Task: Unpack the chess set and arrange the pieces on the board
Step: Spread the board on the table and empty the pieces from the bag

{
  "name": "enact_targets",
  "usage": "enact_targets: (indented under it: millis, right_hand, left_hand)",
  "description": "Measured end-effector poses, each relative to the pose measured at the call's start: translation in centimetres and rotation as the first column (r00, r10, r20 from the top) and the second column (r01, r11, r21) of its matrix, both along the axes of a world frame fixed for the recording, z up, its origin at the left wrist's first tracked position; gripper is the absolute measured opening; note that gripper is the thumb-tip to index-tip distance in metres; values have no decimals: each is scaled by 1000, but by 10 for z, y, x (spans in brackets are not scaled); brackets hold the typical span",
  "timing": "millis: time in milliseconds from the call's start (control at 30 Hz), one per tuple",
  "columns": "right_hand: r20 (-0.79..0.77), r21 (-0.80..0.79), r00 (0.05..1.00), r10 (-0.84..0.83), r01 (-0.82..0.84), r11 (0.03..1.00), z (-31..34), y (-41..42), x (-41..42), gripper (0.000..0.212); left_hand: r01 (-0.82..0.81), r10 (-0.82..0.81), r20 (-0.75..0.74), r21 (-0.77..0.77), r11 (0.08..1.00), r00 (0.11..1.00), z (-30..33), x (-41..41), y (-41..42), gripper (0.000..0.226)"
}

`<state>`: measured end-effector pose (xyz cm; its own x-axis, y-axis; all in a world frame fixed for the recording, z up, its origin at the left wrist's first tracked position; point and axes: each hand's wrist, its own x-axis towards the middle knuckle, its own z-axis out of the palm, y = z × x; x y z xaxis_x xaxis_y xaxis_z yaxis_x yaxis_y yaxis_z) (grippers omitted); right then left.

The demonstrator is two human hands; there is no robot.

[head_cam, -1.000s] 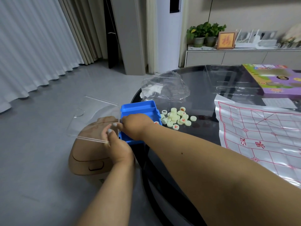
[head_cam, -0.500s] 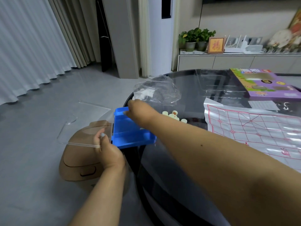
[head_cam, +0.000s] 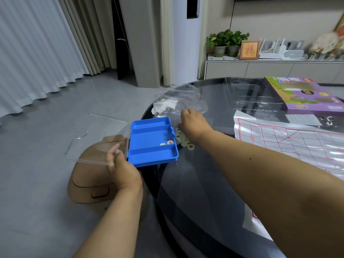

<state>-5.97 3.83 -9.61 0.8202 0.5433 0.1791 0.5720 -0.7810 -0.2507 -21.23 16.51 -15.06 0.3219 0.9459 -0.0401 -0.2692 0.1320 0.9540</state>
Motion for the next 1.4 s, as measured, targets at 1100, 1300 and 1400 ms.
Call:
enact_targets:
  millis: [1100,1300,1400]
  right_hand:
    - [87,-305,893,441,-398,865,-1,49,-57,53]
    - [129,-339,892,434,-372,864,-2,53,-53,61]
    - [144,-334,897,418,-354,874,-2,54,-55,61]
  left_hand:
    - [-90,94,61,-73,993,994,4,2,1,18]
    - [-90,94,60,-67,994,994,5,1,0,19]
    - [-83,87,57,-84,993,995,1,2,2,22]
